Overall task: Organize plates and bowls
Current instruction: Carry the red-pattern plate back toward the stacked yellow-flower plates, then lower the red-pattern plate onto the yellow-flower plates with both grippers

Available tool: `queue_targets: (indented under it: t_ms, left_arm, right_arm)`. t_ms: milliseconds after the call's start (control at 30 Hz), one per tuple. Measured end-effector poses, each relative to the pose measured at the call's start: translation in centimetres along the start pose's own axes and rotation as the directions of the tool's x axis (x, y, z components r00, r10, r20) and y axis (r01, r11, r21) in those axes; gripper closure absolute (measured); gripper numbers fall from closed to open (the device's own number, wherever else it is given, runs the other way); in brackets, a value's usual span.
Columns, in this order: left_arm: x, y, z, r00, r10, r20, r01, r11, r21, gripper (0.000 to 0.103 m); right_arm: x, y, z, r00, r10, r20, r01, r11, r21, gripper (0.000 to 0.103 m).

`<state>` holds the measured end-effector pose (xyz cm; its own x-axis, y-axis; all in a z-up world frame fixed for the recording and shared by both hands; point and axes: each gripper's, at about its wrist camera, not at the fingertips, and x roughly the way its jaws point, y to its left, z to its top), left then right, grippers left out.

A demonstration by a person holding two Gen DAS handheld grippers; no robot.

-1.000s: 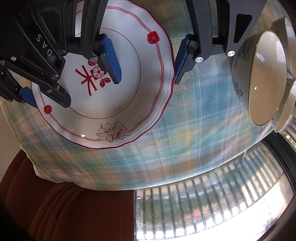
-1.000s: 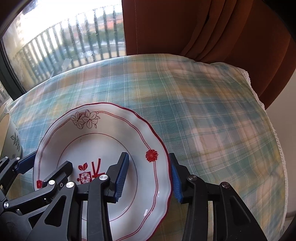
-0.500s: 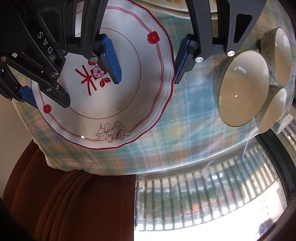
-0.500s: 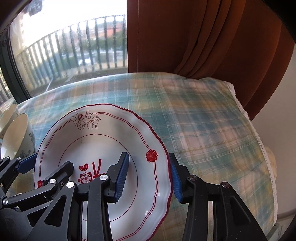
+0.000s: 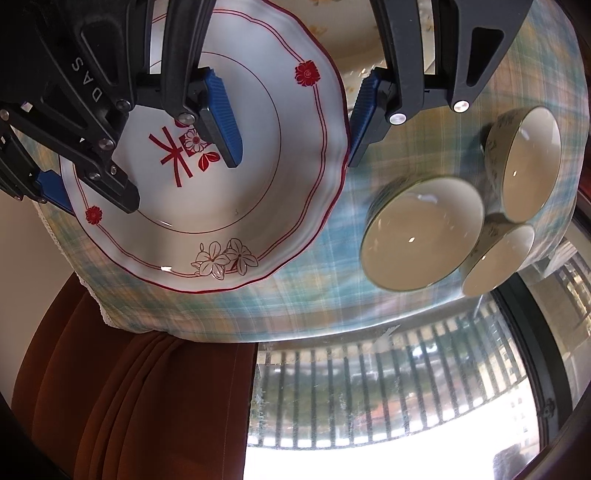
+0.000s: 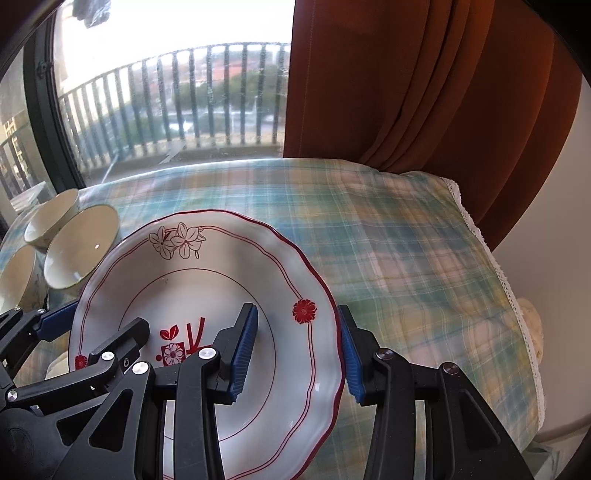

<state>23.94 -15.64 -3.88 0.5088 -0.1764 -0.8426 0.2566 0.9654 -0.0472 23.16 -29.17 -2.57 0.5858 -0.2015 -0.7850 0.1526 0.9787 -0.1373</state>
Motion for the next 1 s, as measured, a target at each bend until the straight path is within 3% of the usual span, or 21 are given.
queue_targets:
  t_ms: [567, 1000]
  left_arm:
    - [-3.7, 4.1, -6.7, 0.999, -0.016, 0.034, 0.017, 0.999, -0.033, 0.046]
    - [-3.8, 4.3, -10.3, 0.998, -0.026, 0.054, 0.025, 0.999, 0.028, 0.046]
  right_arm:
    - [-4.6, 5.4, -5.6, 1.0, 0.014, 0.017, -0.013, 0.998, -0.058, 0.056]
    - [-4.8, 7.0, -9.4, 1.0, 0.019, -0.012, -0.02, 0.998, -0.057, 0.056]
